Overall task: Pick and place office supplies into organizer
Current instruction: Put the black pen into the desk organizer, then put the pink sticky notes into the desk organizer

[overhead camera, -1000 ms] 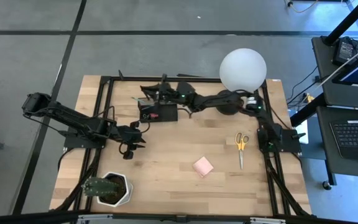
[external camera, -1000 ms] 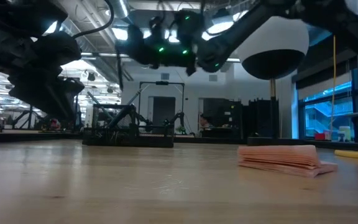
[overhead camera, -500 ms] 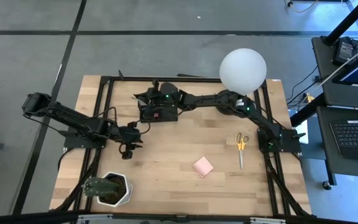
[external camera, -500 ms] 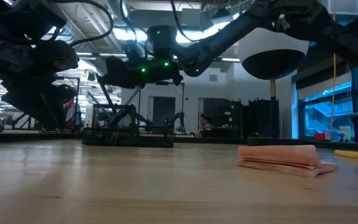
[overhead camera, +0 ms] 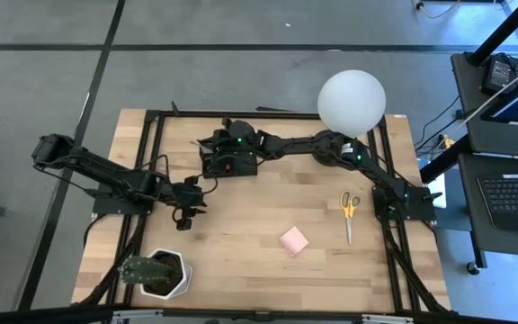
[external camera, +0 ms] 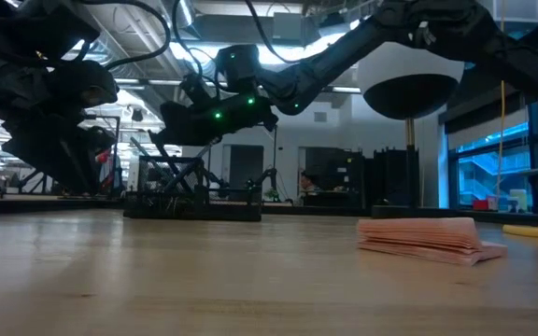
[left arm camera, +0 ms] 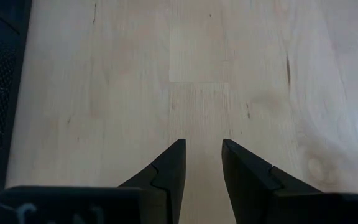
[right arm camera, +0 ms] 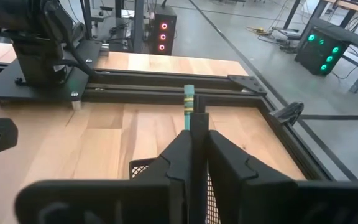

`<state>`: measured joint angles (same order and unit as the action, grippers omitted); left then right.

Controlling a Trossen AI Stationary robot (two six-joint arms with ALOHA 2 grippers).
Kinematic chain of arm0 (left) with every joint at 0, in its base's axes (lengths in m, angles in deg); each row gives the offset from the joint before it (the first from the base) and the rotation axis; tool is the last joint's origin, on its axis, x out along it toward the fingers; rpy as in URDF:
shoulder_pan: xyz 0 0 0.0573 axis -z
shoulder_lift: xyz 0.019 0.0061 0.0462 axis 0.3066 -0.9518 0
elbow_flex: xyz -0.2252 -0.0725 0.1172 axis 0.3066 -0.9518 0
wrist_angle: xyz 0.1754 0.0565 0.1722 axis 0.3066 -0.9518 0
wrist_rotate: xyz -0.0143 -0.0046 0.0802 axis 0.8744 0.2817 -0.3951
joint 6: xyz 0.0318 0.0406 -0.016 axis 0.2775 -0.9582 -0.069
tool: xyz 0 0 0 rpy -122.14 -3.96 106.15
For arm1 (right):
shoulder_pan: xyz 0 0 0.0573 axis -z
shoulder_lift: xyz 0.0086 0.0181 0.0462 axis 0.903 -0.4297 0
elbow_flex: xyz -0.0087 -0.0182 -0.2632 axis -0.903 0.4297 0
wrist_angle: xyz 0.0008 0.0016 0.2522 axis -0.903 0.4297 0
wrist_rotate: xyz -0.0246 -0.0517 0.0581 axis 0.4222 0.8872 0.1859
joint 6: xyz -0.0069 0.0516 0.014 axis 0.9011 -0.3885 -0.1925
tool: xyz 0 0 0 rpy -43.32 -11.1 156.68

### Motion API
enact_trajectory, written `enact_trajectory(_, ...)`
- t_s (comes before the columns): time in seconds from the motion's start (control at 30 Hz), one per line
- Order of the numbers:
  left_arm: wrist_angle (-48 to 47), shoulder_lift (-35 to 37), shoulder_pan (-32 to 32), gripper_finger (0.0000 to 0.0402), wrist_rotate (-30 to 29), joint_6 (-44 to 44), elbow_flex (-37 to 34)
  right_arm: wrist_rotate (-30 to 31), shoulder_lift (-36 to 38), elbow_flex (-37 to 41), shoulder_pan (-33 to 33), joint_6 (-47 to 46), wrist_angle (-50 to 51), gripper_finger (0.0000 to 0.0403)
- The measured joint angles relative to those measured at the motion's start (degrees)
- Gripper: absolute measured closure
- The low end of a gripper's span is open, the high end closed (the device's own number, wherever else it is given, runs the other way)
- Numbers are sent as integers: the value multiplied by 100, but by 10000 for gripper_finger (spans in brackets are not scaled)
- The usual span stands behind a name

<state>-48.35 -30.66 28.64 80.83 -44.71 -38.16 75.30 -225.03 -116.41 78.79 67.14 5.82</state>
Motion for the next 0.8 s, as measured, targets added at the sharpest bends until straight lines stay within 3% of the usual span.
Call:
enact_trajectory(0.37, 0, 0, 0, 304, 0, 0, -1, -33, 0, 0, -2, -22, 9, 328)
enact_trajectory(0.8, -2, 0, 0, 304, -12, 0, -1, -29, 223, -112, -45, -44, 307, 325)
